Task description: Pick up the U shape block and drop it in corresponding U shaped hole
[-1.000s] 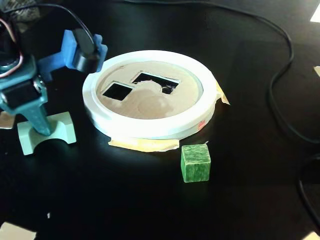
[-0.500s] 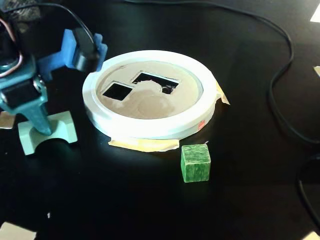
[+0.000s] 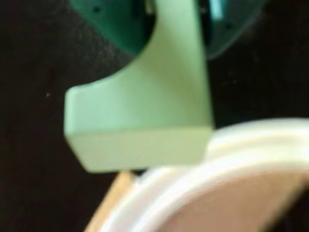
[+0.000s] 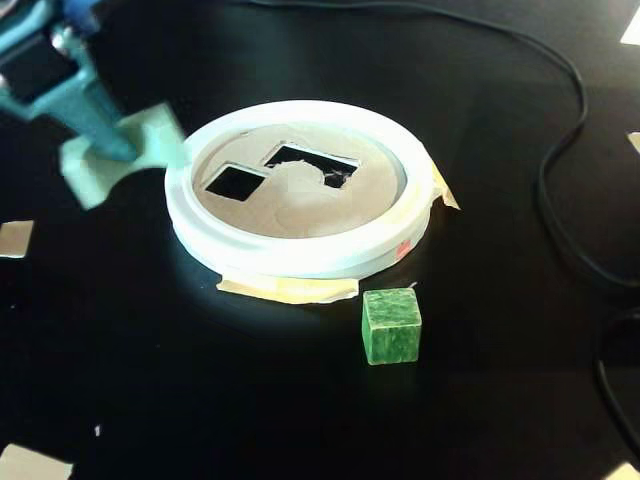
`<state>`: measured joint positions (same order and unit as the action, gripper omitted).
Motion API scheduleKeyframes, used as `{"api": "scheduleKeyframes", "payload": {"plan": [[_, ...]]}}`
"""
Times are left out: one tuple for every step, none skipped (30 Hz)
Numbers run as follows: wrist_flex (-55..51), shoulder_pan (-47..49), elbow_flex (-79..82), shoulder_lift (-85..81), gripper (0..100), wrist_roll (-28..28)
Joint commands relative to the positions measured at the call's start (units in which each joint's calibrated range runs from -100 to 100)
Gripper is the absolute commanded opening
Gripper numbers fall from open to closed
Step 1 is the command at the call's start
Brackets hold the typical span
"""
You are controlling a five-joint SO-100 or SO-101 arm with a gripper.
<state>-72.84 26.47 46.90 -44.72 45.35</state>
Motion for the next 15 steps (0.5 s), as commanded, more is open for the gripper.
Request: {"api": "scheduleKeyframes", "payload": {"plan": [[-0.6, 1.0, -19.9, 17.7, 7, 4.9], [-0.6, 1.0, -22.4, 20.8, 7, 5.8], [-0.6, 1.0, -25.0, 23.9, 7, 6.5], [-0.6, 1.1, -28.0, 27.3, 7, 7.4], [-0.6, 1.2, -30.7, 30.0, 7, 8.2], [-0.6, 2.7, -35.4, 34.5, 7, 9.6], [-0.6, 4.1, -38.2, 37.2, 7, 10.5], [-0.6, 5.4, -40.9, 39.7, 7, 11.3], [-0.6, 6.7, -44.2, 42.3, 7, 12.4], [-0.7, 8.1, -46.4, 44.1, 7, 13.2], [-0.6, 11.1, -49.9, 47.7, 7, 14.8], [-0.6, 12.5, -51.6, 49.4, 7, 15.7], [-0.6, 13.6, -53.3, 51.0, 7, 16.6], [-0.6, 14.7, -54.9, 52.6, 7, 17.7], [-0.6, 15.8, -56.3, 54.0, 7, 18.6]]}}
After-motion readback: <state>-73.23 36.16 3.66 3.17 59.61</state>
